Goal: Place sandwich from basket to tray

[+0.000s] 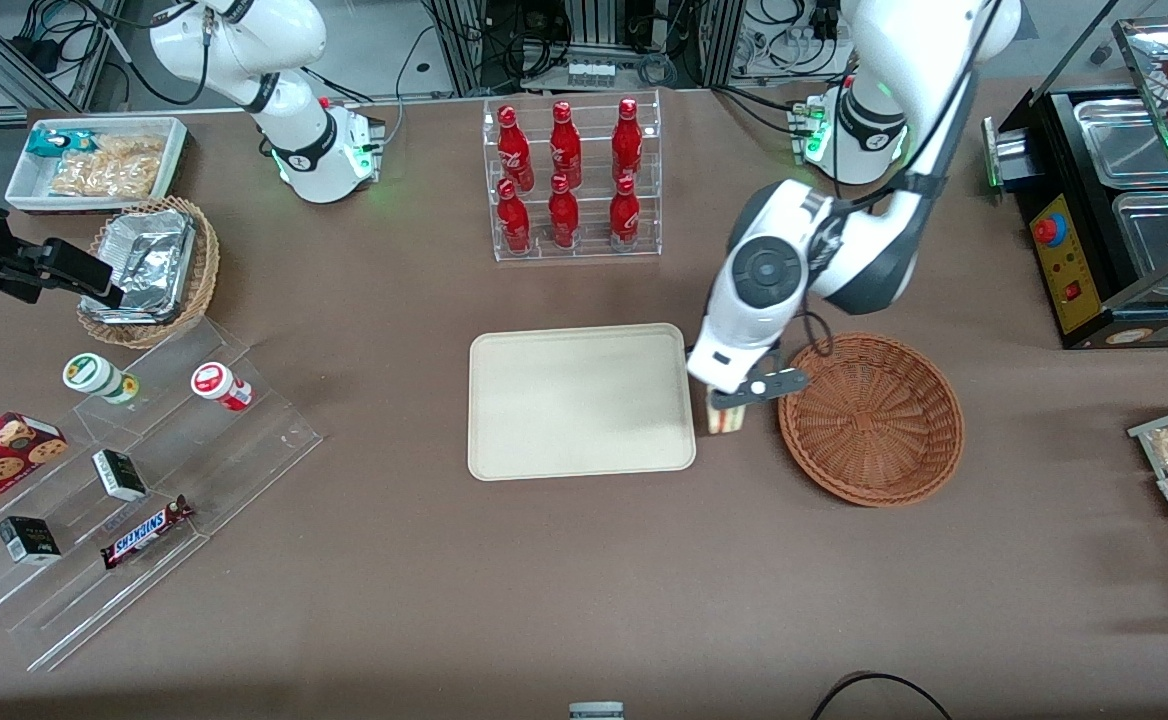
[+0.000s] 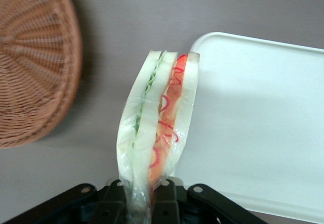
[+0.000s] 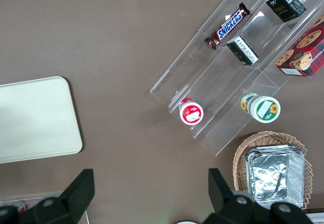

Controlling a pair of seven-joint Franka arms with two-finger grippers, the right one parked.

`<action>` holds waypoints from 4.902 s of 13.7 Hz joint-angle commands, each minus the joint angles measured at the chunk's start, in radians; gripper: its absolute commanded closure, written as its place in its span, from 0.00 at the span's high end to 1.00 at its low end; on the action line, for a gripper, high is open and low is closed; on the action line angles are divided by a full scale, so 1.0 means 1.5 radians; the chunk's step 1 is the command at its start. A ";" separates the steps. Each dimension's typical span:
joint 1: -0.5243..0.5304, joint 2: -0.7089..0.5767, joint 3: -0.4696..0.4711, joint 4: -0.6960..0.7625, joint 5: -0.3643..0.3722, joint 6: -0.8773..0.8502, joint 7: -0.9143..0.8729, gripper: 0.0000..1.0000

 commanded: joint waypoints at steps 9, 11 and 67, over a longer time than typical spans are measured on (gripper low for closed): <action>-0.139 0.244 0.009 0.303 -0.009 -0.016 -0.195 0.11; -0.154 0.263 0.009 0.311 -0.010 -0.013 -0.204 0.11; 0.442 -0.250 -0.076 0.122 0.023 -0.328 0.493 1.00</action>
